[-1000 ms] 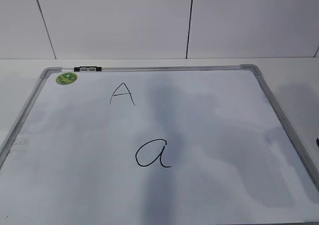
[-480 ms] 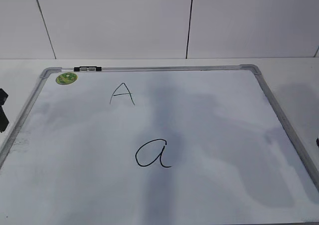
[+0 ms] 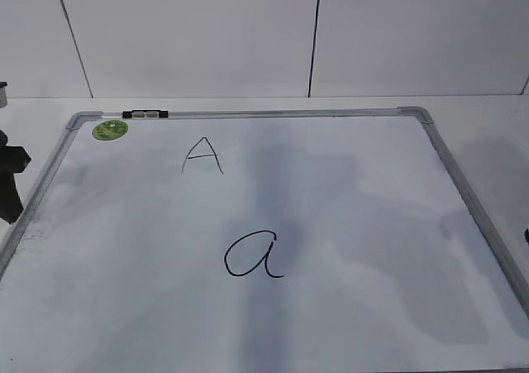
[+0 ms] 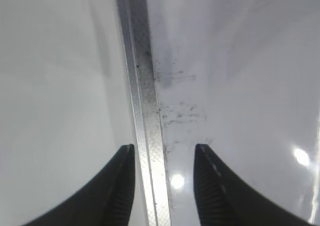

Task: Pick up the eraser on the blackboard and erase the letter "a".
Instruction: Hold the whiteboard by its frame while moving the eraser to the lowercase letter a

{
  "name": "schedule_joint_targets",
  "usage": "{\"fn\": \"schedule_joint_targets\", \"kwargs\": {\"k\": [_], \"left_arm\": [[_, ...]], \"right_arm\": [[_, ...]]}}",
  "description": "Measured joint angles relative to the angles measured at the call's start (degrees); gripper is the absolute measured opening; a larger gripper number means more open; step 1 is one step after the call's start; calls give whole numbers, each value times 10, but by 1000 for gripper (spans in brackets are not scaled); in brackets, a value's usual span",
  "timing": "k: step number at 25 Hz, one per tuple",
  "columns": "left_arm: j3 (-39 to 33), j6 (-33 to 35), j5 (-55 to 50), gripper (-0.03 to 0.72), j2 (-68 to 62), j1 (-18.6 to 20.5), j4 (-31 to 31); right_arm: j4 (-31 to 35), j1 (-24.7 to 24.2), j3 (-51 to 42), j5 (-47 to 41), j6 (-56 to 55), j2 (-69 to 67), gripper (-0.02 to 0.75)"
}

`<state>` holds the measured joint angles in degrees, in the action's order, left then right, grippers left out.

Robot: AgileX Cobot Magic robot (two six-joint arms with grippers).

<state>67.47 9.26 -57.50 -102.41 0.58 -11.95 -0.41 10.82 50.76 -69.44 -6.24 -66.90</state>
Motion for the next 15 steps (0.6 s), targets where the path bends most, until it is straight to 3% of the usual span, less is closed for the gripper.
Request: {"fn": "schedule_joint_targets", "kwargs": {"k": [6, 15], "left_arm": [[4, 1, 0, 267, -14, 9, 13], [5, 32, 1, 240, -42, 35, -25]], "right_arm": [[0, 0, 0, 0, 0, 0, 539], [0, 0, 0, 0, 0, 0, 538]]}}
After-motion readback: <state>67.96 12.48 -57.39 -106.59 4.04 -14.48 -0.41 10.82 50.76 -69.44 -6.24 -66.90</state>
